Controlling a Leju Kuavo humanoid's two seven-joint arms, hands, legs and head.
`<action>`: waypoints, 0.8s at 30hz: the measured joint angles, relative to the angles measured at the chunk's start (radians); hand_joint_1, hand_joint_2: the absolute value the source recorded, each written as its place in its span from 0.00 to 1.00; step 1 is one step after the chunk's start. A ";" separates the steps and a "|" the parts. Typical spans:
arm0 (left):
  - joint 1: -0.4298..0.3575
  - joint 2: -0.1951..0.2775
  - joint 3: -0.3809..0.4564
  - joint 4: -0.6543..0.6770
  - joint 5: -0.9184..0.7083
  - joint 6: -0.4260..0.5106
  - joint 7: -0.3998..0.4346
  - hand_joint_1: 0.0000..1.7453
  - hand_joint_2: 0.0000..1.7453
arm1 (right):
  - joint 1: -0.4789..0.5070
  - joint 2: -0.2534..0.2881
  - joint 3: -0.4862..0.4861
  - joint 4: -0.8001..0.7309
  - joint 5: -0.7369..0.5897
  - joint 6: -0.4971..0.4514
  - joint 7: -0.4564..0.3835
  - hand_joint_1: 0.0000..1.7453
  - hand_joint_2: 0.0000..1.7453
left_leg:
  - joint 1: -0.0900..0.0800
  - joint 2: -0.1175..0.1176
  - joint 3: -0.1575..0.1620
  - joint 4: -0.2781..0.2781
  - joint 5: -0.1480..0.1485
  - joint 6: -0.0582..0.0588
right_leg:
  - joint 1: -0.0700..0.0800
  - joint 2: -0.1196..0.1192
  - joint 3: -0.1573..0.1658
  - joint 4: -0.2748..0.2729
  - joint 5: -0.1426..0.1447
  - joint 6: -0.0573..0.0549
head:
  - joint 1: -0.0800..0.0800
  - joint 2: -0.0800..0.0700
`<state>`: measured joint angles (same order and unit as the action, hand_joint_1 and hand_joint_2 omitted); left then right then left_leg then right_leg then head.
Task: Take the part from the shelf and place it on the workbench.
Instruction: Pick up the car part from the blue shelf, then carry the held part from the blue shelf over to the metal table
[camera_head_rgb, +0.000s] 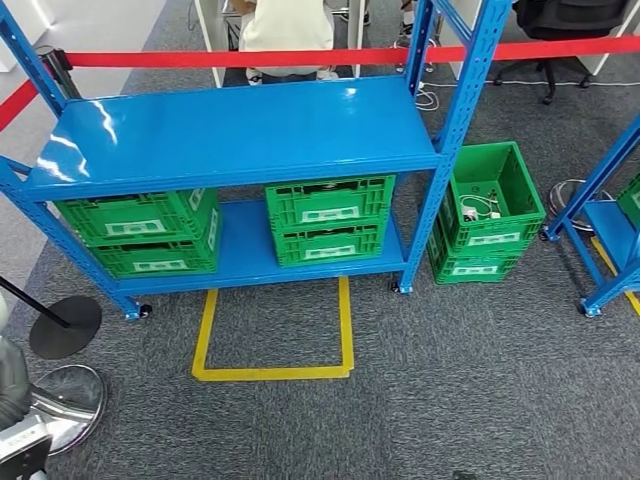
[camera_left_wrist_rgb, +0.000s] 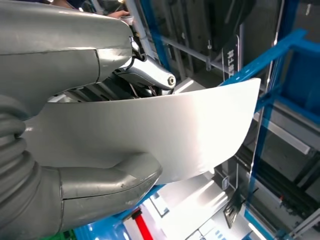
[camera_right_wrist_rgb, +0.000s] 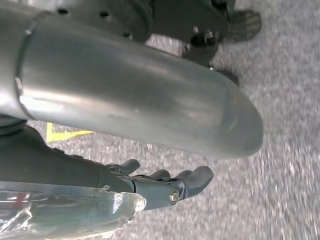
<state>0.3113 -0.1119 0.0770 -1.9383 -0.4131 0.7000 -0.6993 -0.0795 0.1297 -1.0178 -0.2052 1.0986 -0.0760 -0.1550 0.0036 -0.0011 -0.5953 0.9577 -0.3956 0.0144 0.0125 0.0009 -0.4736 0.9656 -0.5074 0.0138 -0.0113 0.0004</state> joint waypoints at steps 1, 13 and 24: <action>0.001 0.001 0.000 -0.002 0.002 0.000 0.000 1.00 1.00 | 0.000 0.000 0.000 0.000 0.000 0.001 0.000 0.00 0.00 | 0.001 0.000 -0.001 -0.005 0.016 -0.005 | 0.002 0.000 -0.004 0.001 0.003 -0.003 | 0.000 0.000; 0.004 0.029 -0.012 -0.015 0.023 0.000 0.000 1.00 1.00 | -0.003 0.001 0.002 0.000 0.016 0.022 -0.016 0.00 0.00 | 0.004 -0.001 -0.018 -0.011 0.049 -0.030 | 0.002 -0.001 -0.025 0.009 0.012 -0.005 | 0.000 0.000; 0.003 0.037 -0.017 -0.021 0.022 0.000 0.000 1.00 1.00 | -0.005 0.003 0.010 0.000 0.028 0.023 -0.017 0.00 0.00 | 0.040 -0.047 -0.035 -0.046 0.088 -0.040 | -0.035 0.003 -0.101 0.222 -0.113 0.064 | 0.005 0.000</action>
<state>0.3141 -0.0748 0.0604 -1.9593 -0.3909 0.7000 -0.6993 -0.0848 0.1325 -1.0075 -0.2051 1.1262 -0.0528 -0.1721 0.0437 -0.0478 -0.6301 0.9116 -0.3078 -0.0261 -0.0226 0.0040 -0.5746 1.1877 -0.6202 0.0774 -0.0062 0.0004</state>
